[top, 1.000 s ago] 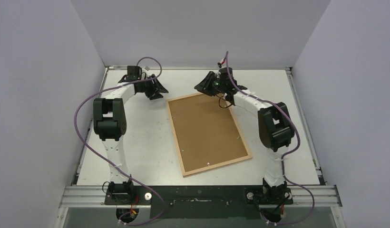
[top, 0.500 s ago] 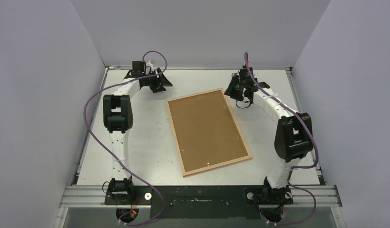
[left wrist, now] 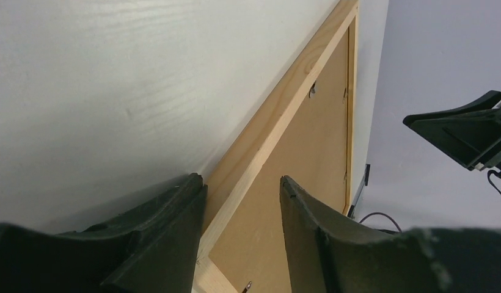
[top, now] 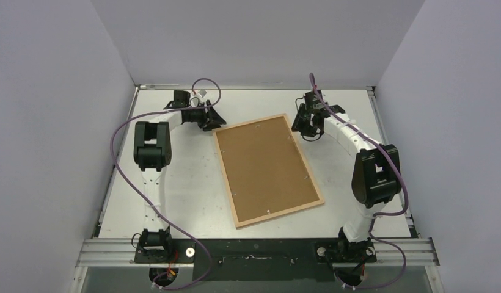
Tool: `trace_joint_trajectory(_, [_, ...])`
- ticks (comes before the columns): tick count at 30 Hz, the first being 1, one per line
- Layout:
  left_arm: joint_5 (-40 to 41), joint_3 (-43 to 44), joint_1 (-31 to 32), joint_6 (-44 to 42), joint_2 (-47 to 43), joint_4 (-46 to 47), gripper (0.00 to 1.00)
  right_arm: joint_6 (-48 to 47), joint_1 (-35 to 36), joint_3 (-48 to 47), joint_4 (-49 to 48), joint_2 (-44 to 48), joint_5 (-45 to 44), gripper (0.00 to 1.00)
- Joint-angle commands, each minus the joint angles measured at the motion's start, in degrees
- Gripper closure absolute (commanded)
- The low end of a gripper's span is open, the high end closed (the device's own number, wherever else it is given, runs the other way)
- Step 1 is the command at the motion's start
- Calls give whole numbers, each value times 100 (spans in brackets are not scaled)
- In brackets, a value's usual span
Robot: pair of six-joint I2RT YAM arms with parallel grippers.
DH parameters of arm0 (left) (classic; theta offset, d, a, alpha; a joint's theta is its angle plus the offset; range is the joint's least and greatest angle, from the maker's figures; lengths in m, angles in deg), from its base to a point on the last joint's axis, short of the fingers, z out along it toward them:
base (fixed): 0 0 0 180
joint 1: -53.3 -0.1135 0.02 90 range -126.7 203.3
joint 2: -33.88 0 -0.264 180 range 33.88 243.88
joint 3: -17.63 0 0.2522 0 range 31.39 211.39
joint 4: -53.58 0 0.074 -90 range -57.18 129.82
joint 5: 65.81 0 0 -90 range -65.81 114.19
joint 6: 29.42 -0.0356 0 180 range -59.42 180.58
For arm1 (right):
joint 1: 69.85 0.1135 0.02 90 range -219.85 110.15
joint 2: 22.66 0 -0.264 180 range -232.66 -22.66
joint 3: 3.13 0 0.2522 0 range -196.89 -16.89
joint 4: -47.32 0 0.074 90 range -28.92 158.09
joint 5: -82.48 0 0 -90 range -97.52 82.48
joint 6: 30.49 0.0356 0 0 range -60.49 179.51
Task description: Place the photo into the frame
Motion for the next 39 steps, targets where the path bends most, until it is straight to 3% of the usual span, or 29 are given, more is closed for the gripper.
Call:
trace_joint_trajectory(1, [-134, -392, -26, -360, -489, -121, 55, -572, -8, -399, 882, -108, -991, 60])
trace_joint_trajectory(4, [-29, -816, -47, -399, -753, -213, 61, -967, -15, -346, 1130, -15, -1165, 51])
trace_joint_trajectory(7, [30, -1269, -84, -357, -1022, -262, 67, -1137, -25, -125, 1235, 190, -1135, 49])
trace_joint_trajectory(11, [83, -2058, -120, -122, -1511, -76, 74, -1171, -21, 188, 1000, 421, -364, 49])
trace_joint_trajectory(16, [202, -3068, -122, 250, -2149, 329, 76, -763, 81, 565, 172, 458, 611, 58])
trace_joint_trajectory(23, [317, -4007, -111, 408, -2760, 453, 77, -371, 700, 98, -413, -152, 1167, 71])
trace_joint_trajectory(28, [404, -4067, -122, 285, -2948, 370, 72, 511, 975, -70, -984, -859, 1441, 80])
trace_joint_trajectory(33, [448, -3491, -114, -63, -2739, -146, 69, 628, 1027, -393, -1109, -1351, 1251, 80])
trace_joint_trajectory(39, [434, -3894, -131, -42, -2893, -67, 72, 989, 1147, -691, -1680, -1821, 1581, 80])
